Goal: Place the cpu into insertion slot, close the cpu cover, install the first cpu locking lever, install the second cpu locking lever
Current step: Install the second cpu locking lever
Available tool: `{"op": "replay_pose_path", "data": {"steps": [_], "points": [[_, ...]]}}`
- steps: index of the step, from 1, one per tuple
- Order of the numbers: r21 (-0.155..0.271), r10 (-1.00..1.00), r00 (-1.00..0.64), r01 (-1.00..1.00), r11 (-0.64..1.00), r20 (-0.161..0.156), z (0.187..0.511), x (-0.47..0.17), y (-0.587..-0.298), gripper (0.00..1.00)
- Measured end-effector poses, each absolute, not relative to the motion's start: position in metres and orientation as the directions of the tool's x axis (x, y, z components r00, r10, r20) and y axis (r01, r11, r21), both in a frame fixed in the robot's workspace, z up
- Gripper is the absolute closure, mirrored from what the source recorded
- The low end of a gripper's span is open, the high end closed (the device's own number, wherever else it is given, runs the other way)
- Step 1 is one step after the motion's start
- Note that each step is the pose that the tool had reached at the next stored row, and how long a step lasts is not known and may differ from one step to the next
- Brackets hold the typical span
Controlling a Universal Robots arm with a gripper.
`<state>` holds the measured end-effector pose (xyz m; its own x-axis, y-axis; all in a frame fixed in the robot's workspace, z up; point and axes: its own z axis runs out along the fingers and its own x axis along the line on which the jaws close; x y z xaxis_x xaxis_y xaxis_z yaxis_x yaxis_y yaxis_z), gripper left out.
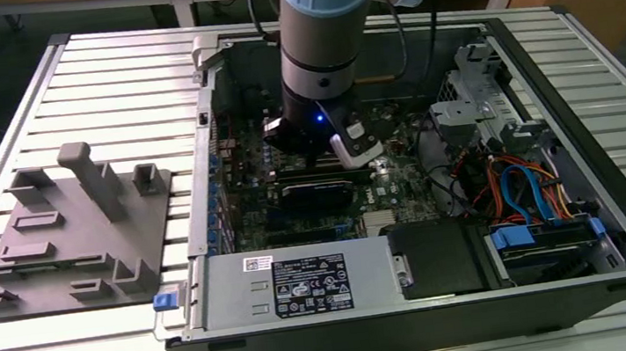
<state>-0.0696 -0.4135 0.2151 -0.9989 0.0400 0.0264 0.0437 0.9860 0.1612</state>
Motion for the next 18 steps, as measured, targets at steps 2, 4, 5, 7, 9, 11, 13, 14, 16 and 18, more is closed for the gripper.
{"op": "replay_pose_path", "data": {"steps": [2, 4, 5, 7, 9, 11, 13, 14, 16, 18], "points": [[0.169, 0.040, -0.999, 0.044, 0.985, 0.027, 0.2144, -0.0702, -0.4135, 0.89], [0.177, 0.039, -0.999, 0.044, 0.983, 0.027, 0.2138, -0.0709, -0.4135, 0.89], [0.180, 0.039, -0.999, 0.044, 0.983, 0.028, 0.2133, -0.0711, -0.4134, 0.89], [0.182, 0.039, -0.999, 0.044, 0.982, 0.030, 0.2119, -0.0716, -0.4134, 0.89], [0.183, 0.039, -0.999, 0.045, 0.982, 0.033, 0.2106, -0.0722, -0.4135, 0.89], [0.184, 0.040, -0.999, 0.045, 0.982, 0.035, 0.2090, -0.0730, -0.4135, 0.89], [0.185, 0.039, -0.999, 0.045, 0.982, 0.037, 0.2076, -0.0738, -0.4135, 0.89], [0.187, 0.039, -0.999, 0.045, 0.981, 0.037, 0.2066, -0.0739, -0.4135, 0.89], [0.198, 0.039, -0.999, 0.045, 0.979, 0.038, 0.2060, -0.0745, -0.4135, 0.89], [0.214, 0.038, -0.999, 0.046, 0.976, 0.038, 0.2052, -0.0751, -0.4134, 0.89]]}}
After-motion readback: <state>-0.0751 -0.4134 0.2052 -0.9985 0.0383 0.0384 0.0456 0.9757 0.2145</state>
